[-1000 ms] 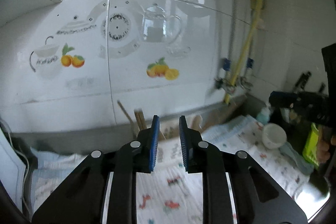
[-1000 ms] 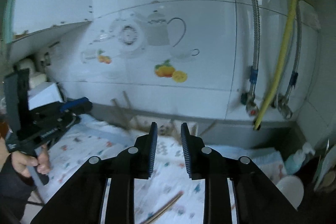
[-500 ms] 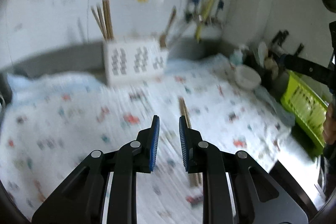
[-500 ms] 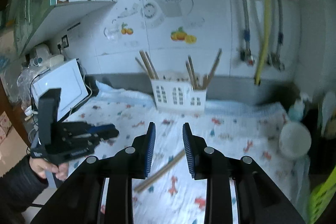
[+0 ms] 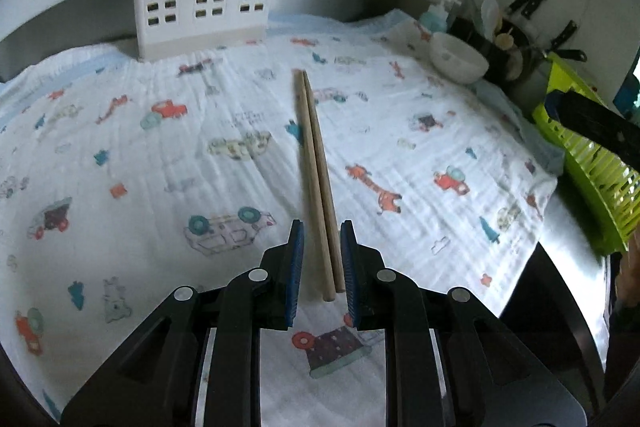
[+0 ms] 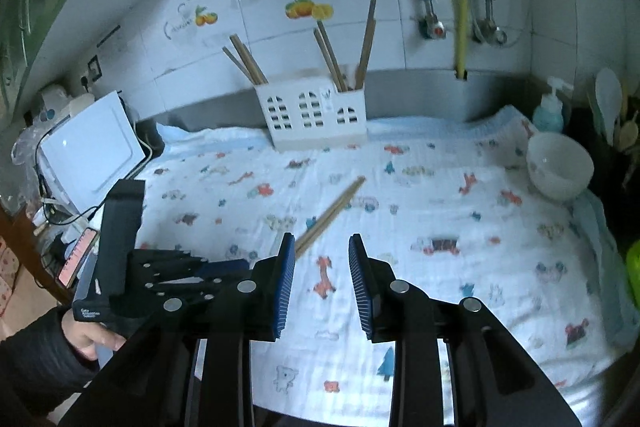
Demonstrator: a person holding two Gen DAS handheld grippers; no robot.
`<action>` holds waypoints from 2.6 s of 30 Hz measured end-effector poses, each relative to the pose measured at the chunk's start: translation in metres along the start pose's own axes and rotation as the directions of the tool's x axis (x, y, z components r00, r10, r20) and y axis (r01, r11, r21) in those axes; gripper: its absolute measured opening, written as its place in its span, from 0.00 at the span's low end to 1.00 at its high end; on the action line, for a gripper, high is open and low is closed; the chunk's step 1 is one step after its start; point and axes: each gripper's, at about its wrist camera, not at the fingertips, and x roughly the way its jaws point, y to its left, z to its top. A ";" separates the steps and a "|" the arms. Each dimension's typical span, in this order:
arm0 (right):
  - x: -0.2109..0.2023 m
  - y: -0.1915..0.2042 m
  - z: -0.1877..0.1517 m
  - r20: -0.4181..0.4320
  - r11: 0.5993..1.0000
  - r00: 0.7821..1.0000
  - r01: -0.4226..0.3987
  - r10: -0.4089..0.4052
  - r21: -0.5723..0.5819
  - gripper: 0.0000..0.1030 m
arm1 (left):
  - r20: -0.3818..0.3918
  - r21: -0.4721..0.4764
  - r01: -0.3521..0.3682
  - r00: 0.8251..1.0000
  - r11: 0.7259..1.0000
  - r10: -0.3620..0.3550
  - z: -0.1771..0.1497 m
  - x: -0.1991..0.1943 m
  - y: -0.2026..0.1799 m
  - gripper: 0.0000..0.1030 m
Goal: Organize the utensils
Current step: 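Move both open grippers back to the last chopsticks on the blanket, then close the left gripper on a chopstick while the right gripper grasps the last one, then lift the left gripper's chopstick into the holder while the right gripper carries its own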
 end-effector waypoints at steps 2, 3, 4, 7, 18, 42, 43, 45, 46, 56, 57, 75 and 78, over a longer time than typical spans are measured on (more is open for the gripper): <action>0.005 0.002 -0.007 -0.011 1.000 1.000 0.001 -0.001 0.004 0.28 | -0.010 -0.001 -0.014 1.000 1.000 0.014 -0.001 0.006 0.002 0.18; 0.006 0.003 -0.009 -0.015 1.000 1.000 -0.001 0.001 0.007 0.28 | -0.017 -0.008 -0.017 1.000 1.000 0.017 -0.002 0.009 0.004 0.18; 0.008 0.003 -0.011 -0.019 1.000 1.000 -0.003 0.004 0.010 0.28 | -0.021 -0.010 -0.021 1.000 1.000 0.020 -0.001 0.010 0.005 0.18; 0.014 0.006 -0.016 -0.028 1.000 1.000 0.003 -0.003 0.010 0.28 | -0.020 -0.011 -0.017 1.000 1.000 0.016 -0.001 0.011 0.006 0.18; 0.034 0.009 -0.032 -0.078 0.999 0.997 0.013 -0.011 0.031 0.28 | -0.018 0.002 -0.114 0.993 0.993 0.114 0.007 0.017 0.011 0.07; 0.119 0.061 -0.054 -0.212 0.993 0.973 0.102 -0.088 0.054 0.13 | -0.003 -0.071 0.029 1.000 0.997 -0.029 0.000 0.007 0.062 0.07; 0.119 0.060 -0.054 -0.213 0.993 0.973 0.106 -0.093 0.052 0.12 | -0.002 -0.069 0.025 1.000 0.997 -0.025 0.000 0.007 0.061 0.07; 0.116 0.056 -0.056 -0.214 0.992 0.972 0.108 -0.093 0.059 0.07 | 0.000 -0.076 0.020 1.000 0.997 -0.020 0.000 0.007 0.060 0.07; 0.114 0.054 -0.057 -0.213 0.992 0.972 0.112 -0.098 0.055 0.06 | 0.002 -0.079 0.013 1.000 0.997 -0.013 -0.001 0.007 0.058 0.08; 0.105 0.037 -0.063 -0.192 0.995 0.979 0.083 -0.069 0.063 0.06 | 0.018 -0.118 -0.032 0.999 0.993 0.034 0.000 0.011 0.049 0.08; 0.104 0.037 -0.063 -0.188 0.995 0.980 0.081 -0.067 0.065 0.06 | 0.022 -0.125 -0.034 0.999 0.992 0.037 0.000 0.012 0.048 0.08; 0.029 -0.004 0.000 0.011 0.997 0.997 0.078 -0.078 0.005 0.06 | 0.028 -0.156 -0.087 0.995 0.984 0.093 0.009 0.011 0.044 0.06; 0.020 -0.008 0.021 0.034 0.997 0.997 0.067 -0.066 -0.024 0.06 | 0.076 -0.132 -0.090 0.992 0.987 0.101 0.019 -0.004 0.041 0.05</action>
